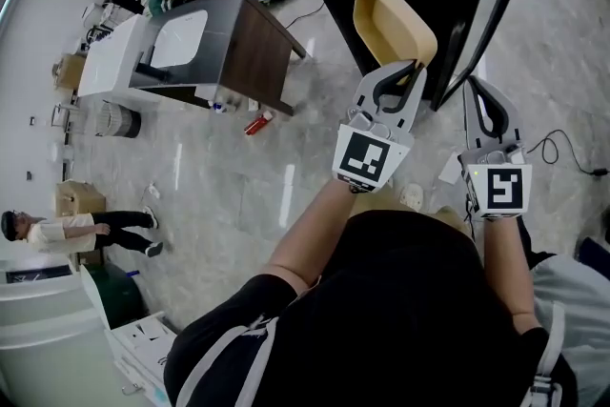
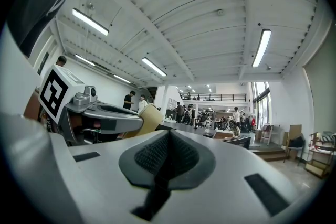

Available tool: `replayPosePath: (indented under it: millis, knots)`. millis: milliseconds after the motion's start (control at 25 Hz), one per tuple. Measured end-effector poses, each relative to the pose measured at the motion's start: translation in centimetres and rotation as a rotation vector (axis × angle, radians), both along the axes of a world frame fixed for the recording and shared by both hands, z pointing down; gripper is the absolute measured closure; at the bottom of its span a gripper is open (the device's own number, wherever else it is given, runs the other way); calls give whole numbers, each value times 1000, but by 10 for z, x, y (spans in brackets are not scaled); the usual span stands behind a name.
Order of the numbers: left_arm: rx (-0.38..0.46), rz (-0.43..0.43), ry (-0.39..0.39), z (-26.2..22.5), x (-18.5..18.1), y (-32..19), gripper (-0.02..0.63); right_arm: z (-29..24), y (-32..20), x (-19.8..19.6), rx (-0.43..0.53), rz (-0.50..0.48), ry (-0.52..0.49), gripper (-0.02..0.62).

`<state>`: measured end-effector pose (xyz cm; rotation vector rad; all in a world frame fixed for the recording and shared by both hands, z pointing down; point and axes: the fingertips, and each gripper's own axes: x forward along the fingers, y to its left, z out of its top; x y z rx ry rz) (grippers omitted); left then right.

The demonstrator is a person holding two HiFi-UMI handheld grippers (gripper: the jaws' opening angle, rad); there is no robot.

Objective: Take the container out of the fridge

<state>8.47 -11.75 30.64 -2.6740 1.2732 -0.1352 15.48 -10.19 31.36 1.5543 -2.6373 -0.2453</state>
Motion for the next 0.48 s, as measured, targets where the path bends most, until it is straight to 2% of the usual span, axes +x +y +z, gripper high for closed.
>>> replayPosePath:
  millis: [480]
  knots:
    - [-8,-3,-5,8,0,2,569,4,2,5,-4,9,-6,560]
